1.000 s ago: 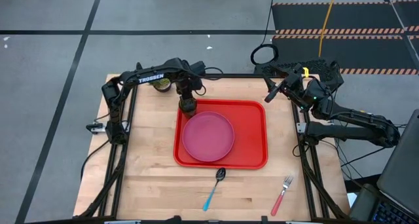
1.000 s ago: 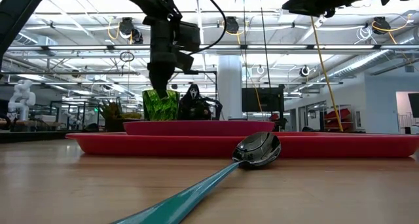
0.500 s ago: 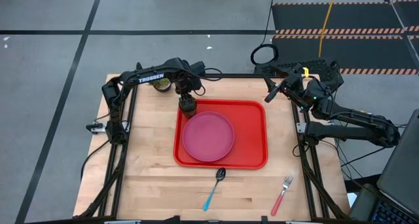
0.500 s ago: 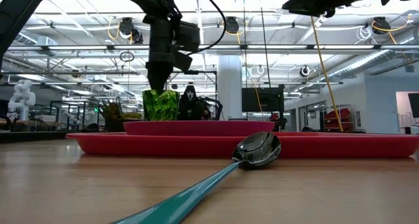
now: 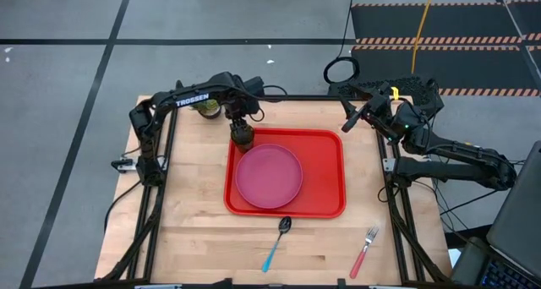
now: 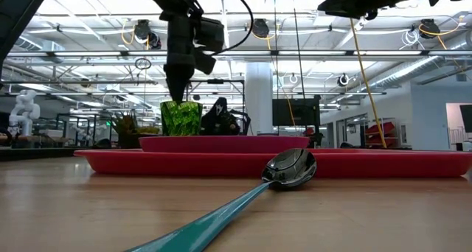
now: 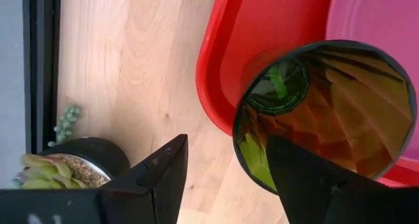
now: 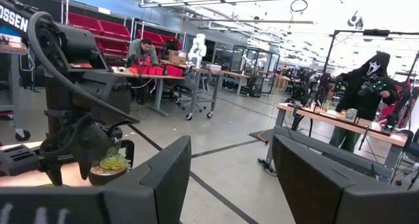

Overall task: Pick and place plate/cup/fork/spoon on tray
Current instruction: Adjust the orange tray

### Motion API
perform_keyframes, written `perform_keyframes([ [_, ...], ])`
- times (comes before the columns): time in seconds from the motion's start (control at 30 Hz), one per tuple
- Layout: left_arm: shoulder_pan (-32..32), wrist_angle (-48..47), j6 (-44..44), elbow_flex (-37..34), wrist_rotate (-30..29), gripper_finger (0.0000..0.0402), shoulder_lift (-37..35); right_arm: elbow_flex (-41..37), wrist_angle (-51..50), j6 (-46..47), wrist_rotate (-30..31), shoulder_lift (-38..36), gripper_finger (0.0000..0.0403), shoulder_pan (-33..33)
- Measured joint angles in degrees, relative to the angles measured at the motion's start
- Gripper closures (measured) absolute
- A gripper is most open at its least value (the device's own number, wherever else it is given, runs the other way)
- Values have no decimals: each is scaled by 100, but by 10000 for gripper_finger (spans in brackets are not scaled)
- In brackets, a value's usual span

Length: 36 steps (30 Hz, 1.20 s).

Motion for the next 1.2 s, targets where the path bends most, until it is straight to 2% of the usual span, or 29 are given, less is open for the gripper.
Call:
perform_keyframes([
  [0.37,-31,-73,19,505,-38,192,-513,0,0,62,0,28,195,0],
  [0.57,-263,613,-132,523,-37,192,-1068,0,-24,322,-28,77,195,2],
  [0.73,-651,919,-87,523,152,192,-1453,0,-183,627,-589,382,195,14],
  [0.9,-1083,661,-128,516,169,192,-1595,32,-886,700,-932,940,195,201],
  [1.1,-1458,186,-458,100,41,192,-1595,574,-1866,440,-879,1576,195,676],
  [1.2,-1561,-119,-815,-304,-89,192,-1597,910,-2269,393,-606,1802,195,868],
])
